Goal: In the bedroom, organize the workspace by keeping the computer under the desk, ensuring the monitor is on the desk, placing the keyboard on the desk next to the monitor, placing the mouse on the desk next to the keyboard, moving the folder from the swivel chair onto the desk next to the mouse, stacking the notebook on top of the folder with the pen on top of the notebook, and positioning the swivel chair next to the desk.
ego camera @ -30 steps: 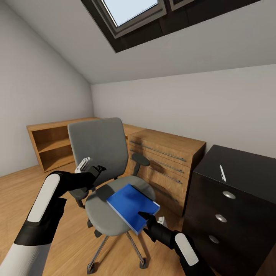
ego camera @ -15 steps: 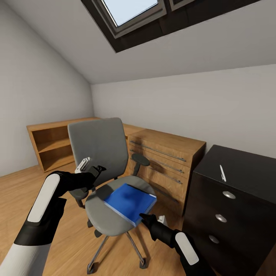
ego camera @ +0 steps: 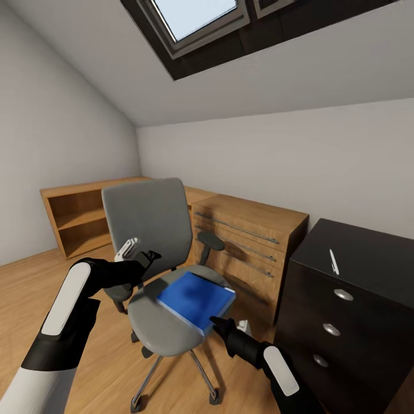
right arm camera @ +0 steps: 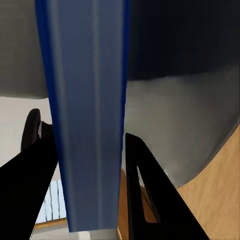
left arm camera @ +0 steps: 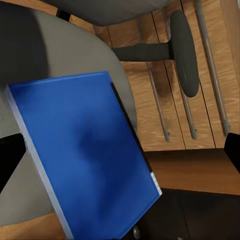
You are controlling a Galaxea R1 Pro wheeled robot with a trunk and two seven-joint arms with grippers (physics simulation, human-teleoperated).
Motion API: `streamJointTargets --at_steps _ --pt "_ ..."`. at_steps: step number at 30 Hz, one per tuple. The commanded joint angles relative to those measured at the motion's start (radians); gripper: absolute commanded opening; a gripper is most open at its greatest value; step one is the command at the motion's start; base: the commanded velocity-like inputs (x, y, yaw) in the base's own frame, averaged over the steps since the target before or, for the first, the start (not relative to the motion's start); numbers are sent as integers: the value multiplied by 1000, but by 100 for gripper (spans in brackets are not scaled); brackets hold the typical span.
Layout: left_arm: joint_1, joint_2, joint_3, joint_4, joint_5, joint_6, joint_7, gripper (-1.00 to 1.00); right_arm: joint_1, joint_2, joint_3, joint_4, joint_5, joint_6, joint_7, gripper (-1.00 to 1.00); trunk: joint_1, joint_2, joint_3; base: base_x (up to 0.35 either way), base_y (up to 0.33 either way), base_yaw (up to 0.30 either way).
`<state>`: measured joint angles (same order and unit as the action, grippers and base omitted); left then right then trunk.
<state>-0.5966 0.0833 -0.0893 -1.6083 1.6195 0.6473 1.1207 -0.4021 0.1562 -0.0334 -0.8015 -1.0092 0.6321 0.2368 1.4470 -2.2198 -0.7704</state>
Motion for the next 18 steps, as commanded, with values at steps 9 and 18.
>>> streamJointTargets --at_steps 9,18 --pt "0 2 -1 -1 5 8 7 100 2 1 -2 -28 3 5 24 -100 -35 63 27 0 0 0" --pt "-7 3 -1 -1 5 8 4 100 39 -51 0 -185 4 8 23 -100 -69 126 55 0 0 0"
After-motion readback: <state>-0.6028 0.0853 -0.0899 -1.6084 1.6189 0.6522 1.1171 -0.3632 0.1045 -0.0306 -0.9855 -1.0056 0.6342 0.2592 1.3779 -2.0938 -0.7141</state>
